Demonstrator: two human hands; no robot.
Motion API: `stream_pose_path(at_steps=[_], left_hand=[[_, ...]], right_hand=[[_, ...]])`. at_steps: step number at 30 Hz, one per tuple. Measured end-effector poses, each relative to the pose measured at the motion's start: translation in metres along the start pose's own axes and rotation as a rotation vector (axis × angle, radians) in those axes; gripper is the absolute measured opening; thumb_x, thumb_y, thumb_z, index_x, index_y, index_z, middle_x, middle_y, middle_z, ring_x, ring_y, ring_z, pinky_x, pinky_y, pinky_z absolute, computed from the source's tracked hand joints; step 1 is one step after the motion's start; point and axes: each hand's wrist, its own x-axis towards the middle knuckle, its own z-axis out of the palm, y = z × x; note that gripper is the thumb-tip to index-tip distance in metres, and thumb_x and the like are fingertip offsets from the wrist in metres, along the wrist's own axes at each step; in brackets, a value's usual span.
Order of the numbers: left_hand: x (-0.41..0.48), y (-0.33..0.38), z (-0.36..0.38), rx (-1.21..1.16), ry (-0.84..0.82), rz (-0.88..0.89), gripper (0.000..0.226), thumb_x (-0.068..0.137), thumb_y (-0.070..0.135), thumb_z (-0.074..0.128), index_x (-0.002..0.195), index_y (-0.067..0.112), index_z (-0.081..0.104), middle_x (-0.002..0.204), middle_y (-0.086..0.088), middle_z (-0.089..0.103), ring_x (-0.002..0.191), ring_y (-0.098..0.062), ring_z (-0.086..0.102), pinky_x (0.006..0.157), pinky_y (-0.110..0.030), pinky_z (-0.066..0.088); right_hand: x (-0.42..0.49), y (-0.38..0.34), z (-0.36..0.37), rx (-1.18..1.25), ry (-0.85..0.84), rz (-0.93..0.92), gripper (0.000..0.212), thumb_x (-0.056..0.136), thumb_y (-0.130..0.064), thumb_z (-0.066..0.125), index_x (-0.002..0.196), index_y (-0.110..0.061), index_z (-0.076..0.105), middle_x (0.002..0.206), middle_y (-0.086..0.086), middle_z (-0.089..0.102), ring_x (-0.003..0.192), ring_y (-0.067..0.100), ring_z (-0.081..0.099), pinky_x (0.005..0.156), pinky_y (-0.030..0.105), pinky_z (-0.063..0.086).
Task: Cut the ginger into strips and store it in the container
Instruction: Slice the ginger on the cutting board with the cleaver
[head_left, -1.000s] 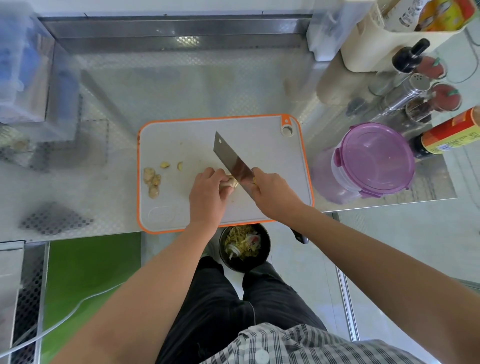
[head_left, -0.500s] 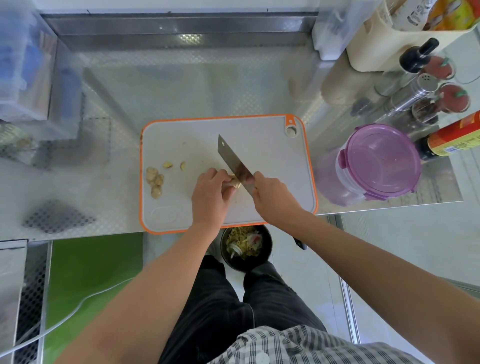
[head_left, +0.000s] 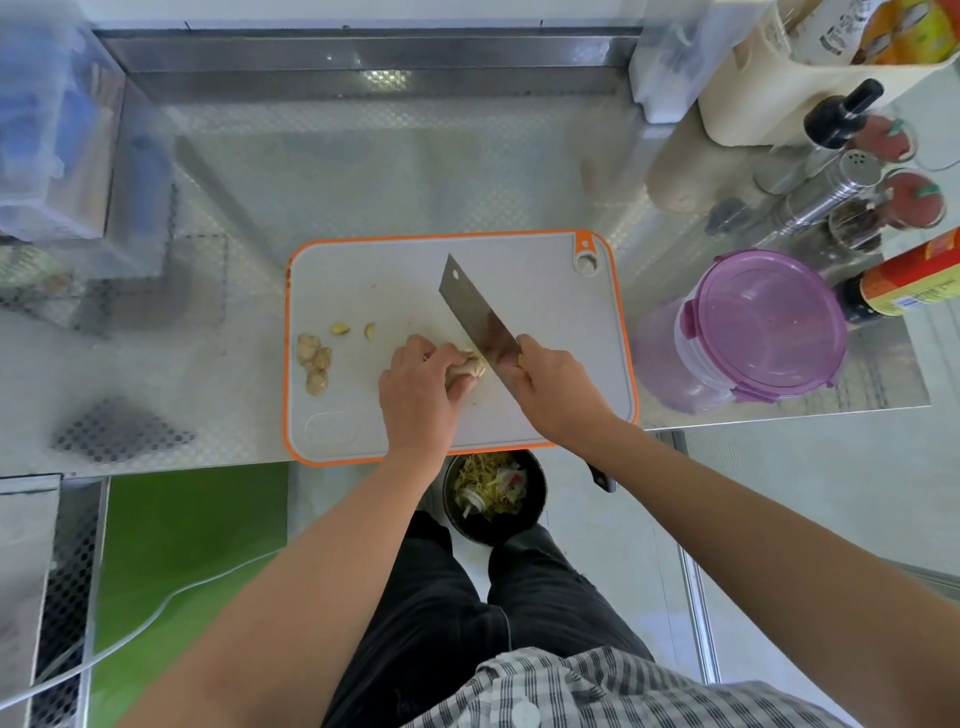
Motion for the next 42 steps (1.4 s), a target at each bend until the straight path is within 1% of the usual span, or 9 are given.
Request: stream_pose_path(at_steps=[9, 13, 20, 25, 28, 32, 35, 38, 42], left_hand=[[0.001, -0.001, 0.001, 0.0, -0.004, -0.01, 0.021, 0.073, 0.025, 0.08, 0.09, 0.02, 0.069, 0.091, -0.004, 0.057, 0.082, -0.026, 0.055, 0.065, -0.036, 0.044], [0.001, -0.002, 0.003, 0.006, -0.013, -0.006, 0.02, 0.074, 0.026, 0.08, 0.089, 0.02, 0.068, 0.091, -0.003, 0.058, 0.083, -0.026, 0.055, 0.064, -0.036, 0.044], [0.001, -0.003, 0.003, 0.02, -0.015, -0.004, 0.019, 0.074, 0.027, 0.079, 0.087, 0.019, 0.068, 0.091, -0.003, 0.058, 0.083, -0.025, 0.054, 0.064, -0.034, 0.042], [0.002, -0.002, 0.003, 0.014, -0.004, -0.006, 0.018, 0.073, 0.024, 0.08, 0.084, 0.018, 0.067, 0.087, -0.003, 0.057, 0.081, -0.026, 0.054, 0.062, -0.032, 0.038], [0.002, 0.0, 0.002, -0.006, 0.003, -0.009, 0.017, 0.072, 0.021, 0.08, 0.082, 0.018, 0.066, 0.086, -0.003, 0.058, 0.079, -0.027, 0.054, 0.059, -0.033, 0.038], [0.003, -0.001, 0.001, 0.016, -0.025, -0.021, 0.016, 0.075, 0.025, 0.078, 0.084, 0.019, 0.066, 0.087, -0.001, 0.057, 0.08, -0.024, 0.053, 0.059, -0.038, 0.044], [0.003, -0.002, 0.001, -0.002, -0.035, -0.025, 0.016, 0.076, 0.028, 0.077, 0.085, 0.019, 0.068, 0.087, -0.001, 0.056, 0.08, -0.023, 0.053, 0.06, -0.038, 0.045], [0.003, -0.002, 0.001, -0.009, -0.023, -0.024, 0.017, 0.074, 0.027, 0.079, 0.086, 0.019, 0.069, 0.088, -0.001, 0.058, 0.081, -0.023, 0.053, 0.06, -0.036, 0.044], [0.003, -0.001, 0.001, -0.013, -0.024, -0.033, 0.018, 0.073, 0.027, 0.079, 0.088, 0.019, 0.07, 0.089, -0.001, 0.058, 0.084, -0.024, 0.054, 0.063, -0.035, 0.045]], right_hand=[[-0.008, 0.001, -0.002, -0.041, 0.017, -0.013, 0.01, 0.097, -0.014, 0.037, 0.088, -0.011, 0.034, 0.063, 0.002, 0.038, 0.065, 0.031, 0.041, 0.057, 0.034, 0.031], [-0.007, -0.001, -0.003, -0.088, -0.031, 0.001, 0.009, 0.097, -0.012, 0.037, 0.103, -0.008, 0.042, 0.069, 0.003, 0.039, 0.07, 0.031, 0.042, 0.061, 0.035, 0.033], [-0.01, 0.001, -0.002, -0.122, -0.057, 0.011, 0.002, 0.097, -0.01, 0.037, 0.098, -0.012, 0.038, 0.065, -0.001, 0.033, 0.069, 0.029, 0.041, 0.06, 0.033, 0.031], [-0.005, -0.002, 0.002, -0.137, -0.082, 0.049, 0.011, 0.095, -0.007, 0.037, 0.092, -0.013, 0.029, 0.066, 0.002, 0.034, 0.069, 0.029, 0.04, 0.051, 0.03, 0.027], [0.005, -0.007, 0.016, -0.13, -0.083, 0.098, 0.005, 0.096, -0.008, 0.038, 0.096, -0.011, 0.035, 0.08, 0.009, 0.047, 0.075, 0.031, 0.045, 0.062, 0.034, 0.034], [0.01, -0.006, 0.035, -0.117, -0.022, 0.072, 0.012, 0.098, -0.012, 0.039, 0.108, -0.007, 0.041, 0.099, 0.013, 0.056, 0.086, 0.035, 0.057, 0.064, 0.037, 0.039], [0.007, 0.002, 0.025, -0.007, 0.029, 0.044, 0.006, 0.098, -0.015, 0.041, 0.098, -0.009, 0.041, 0.084, 0.012, 0.053, 0.078, 0.036, 0.054, 0.062, 0.036, 0.036], [0.001, 0.004, 0.009, 0.044, 0.078, -0.018, 0.014, 0.098, -0.017, 0.043, 0.087, -0.014, 0.034, 0.07, 0.008, 0.046, 0.065, 0.032, 0.043, 0.057, 0.037, 0.034], [-0.007, 0.002, -0.001, -0.023, 0.012, -0.035, 0.013, 0.098, -0.018, 0.04, 0.089, -0.012, 0.034, 0.062, 0.001, 0.037, 0.064, 0.03, 0.039, 0.057, 0.034, 0.031]])
